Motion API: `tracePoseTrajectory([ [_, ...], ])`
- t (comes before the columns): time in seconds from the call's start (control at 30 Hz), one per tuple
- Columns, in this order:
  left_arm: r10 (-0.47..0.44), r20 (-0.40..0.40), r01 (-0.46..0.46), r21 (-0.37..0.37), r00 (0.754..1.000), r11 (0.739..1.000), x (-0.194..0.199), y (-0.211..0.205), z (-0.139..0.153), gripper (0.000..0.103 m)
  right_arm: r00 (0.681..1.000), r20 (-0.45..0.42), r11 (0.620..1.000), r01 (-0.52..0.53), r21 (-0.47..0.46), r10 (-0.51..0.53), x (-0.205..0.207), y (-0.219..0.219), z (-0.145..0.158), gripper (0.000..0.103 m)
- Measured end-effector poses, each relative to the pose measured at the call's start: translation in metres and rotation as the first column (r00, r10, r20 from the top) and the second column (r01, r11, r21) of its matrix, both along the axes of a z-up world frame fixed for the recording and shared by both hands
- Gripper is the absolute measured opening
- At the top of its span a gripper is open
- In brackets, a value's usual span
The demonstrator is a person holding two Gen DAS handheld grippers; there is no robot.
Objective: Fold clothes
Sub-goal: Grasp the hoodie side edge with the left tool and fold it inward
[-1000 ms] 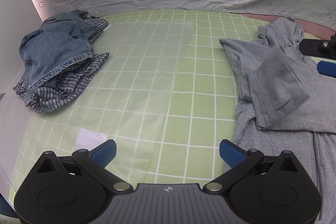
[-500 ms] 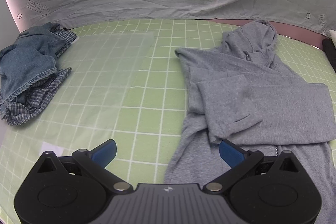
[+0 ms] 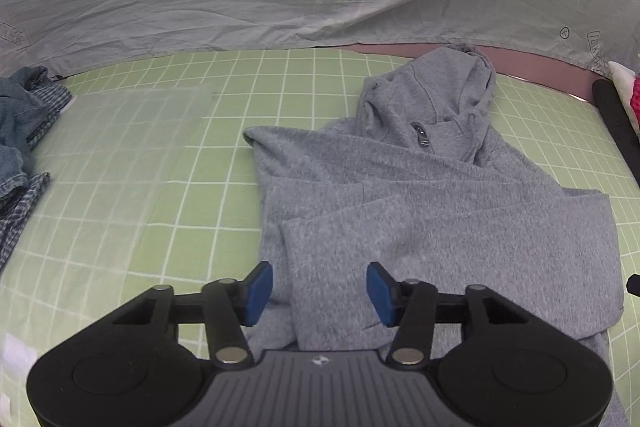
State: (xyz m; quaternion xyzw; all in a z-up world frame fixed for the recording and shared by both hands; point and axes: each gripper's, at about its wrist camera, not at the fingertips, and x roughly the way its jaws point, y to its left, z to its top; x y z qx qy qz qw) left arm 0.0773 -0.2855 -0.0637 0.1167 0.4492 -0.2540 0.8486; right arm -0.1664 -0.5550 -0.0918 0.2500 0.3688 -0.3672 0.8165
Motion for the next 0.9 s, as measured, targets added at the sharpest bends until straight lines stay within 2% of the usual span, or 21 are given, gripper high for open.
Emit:
tracePoseTrajectory([
  [0.2, -0.003, -0.022, 0.003, 0.015, 1.0, 1.0, 0.011, -0.01, -0.014, 0.046, 0.999, -0.032, 0.999, 0.021, 0.048, -0.019, 0.01, -0.019, -0.014, 0.085],
  [0.27, -0.016, -0.017, 0.017, 0.017, 1.0, 1.0, 0.01, -0.011, -0.015, 0.038, 0.999, -0.036, 0.998, 0.022, 0.061, -0.02, 0.01, -0.02, -0.019, 0.085],
  [0.33, -0.03, -0.011, 0.03, 0.019, 0.999, 0.999, 0.008, -0.012, -0.016, 0.019, 0.999, -0.041, 0.997, 0.025, 0.077, -0.022, 0.011, -0.02, -0.023, 0.085],
  [0.4, -0.043, 0.008, 0.042, 0.025, 0.999, 0.999, 0.006, -0.013, -0.014, 0.01, 0.999, -0.045, 0.996, 0.026, 0.085, -0.023, 0.011, -0.02, -0.026, 0.085],
  [0.43, -0.045, 0.016, 0.045, 0.02, 0.999, 0.999, 0.005, -0.012, -0.012, 0.009, 0.999, -0.047, 0.996, 0.027, 0.081, -0.023, 0.011, -0.02, -0.026, 0.086],
  [0.7, -0.007, 0.093, 0.018, -0.122, 0.996, 0.992, 0.008, 0.004, 0.035, 0.007, 0.998, -0.038, 0.997, 0.053, 0.059, -0.051, 0.01, -0.019, -0.019, 0.086],
  [0.9, 0.128, 0.114, -0.089, -0.297, 0.985, 0.951, 0.025, 0.033, 0.082, 0.007, 0.998, -0.035, 0.997, 0.063, 0.049, -0.061, 0.011, -0.018, -0.015, 0.086],
])
